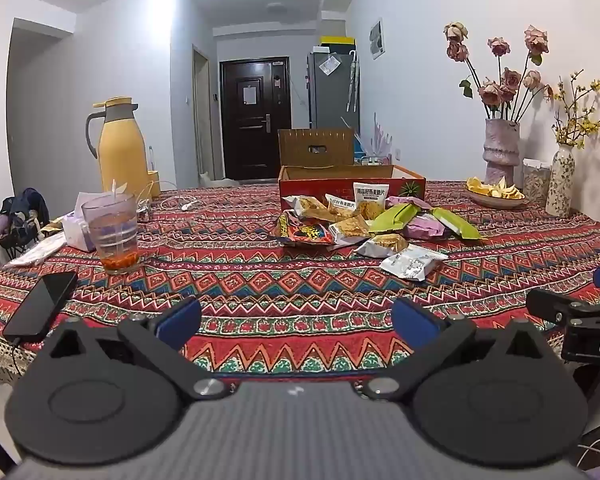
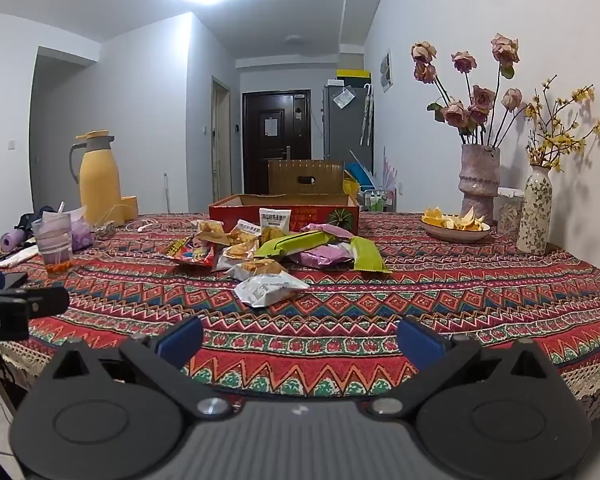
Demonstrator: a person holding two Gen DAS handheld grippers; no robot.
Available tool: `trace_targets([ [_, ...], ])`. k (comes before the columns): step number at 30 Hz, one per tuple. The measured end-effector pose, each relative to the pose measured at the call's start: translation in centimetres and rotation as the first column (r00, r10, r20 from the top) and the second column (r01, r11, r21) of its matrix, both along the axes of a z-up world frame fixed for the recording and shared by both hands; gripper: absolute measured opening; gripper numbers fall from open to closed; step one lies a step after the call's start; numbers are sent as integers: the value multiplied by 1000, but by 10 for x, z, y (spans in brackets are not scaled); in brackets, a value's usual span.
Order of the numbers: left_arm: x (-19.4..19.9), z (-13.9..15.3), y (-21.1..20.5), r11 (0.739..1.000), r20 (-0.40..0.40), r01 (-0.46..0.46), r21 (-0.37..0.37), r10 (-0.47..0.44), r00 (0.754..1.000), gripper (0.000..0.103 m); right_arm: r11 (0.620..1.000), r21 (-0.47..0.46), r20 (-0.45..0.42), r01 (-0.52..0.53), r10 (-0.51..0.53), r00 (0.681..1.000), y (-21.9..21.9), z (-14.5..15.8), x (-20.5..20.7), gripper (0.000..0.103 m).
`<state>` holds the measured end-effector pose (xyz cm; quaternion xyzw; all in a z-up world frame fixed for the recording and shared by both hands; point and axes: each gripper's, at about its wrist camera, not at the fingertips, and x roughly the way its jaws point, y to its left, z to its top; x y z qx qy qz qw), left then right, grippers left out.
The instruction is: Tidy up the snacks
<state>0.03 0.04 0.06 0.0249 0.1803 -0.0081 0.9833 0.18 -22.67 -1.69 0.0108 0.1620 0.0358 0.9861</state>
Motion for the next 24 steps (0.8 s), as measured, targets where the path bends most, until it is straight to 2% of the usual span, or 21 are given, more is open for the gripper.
trace_targets([
  [24, 2, -1, -2, 1000, 2, 5, 6, -5, 1000, 103, 1000, 10, -9, -3, 3, 1000, -1, -1, 0, 103],
])
